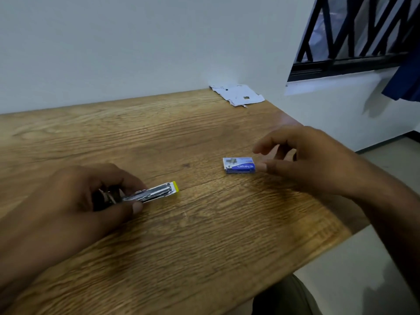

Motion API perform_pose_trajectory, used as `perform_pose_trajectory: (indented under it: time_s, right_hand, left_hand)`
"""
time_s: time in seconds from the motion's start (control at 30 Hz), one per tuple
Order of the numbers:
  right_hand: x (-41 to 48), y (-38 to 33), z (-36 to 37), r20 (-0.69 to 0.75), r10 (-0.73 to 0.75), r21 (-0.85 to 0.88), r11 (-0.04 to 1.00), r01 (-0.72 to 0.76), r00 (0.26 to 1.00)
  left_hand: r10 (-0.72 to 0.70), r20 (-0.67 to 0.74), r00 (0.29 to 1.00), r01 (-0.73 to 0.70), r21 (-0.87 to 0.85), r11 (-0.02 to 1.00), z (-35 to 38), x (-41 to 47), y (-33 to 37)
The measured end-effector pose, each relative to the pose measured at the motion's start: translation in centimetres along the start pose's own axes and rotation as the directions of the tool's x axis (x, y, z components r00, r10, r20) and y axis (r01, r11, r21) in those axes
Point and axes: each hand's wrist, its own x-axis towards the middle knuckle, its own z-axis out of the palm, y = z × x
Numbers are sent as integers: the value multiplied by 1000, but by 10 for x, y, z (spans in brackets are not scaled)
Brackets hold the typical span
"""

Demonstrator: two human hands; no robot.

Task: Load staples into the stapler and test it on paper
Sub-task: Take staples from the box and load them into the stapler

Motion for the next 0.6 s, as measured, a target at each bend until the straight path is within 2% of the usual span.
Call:
perform_pose_trajectory:
  time_s: [0.17, 0.27, 0.37, 0.47, 0.53, 0.6]
  right_hand:
    - [18, -23, 22, 83, -30, -71, 997, 36, 996]
    - [14, -29, 28, 98, -49, -54, 997, 54, 994]
    - [0, -34, 32, 128, -67, 11, 998, 67, 990]
    - [-14, -42, 38, 143, -96, 52, 995, 90, 985]
    - [-21, -50, 41, 181, -112, 71, 992, 100, 977]
    - [-26, -57, 43, 222, -136, 82, 989, 120, 966]
  left_hand:
    - [-22, -71, 997, 21, -26, 999, -4, 8, 14]
    - [-39, -81, 996, 38, -12, 999, -4, 9, 16]
    - [-6, -224, 975, 23, 74, 997, -6, 6, 25]
    - [151, -381, 912, -116, 114, 987, -6, 0, 50]
    - [235, -369, 899, -213, 99, 972, 2, -6, 70]
    - [250, -250, 935, -237, 83, 968, 14, -10, 84]
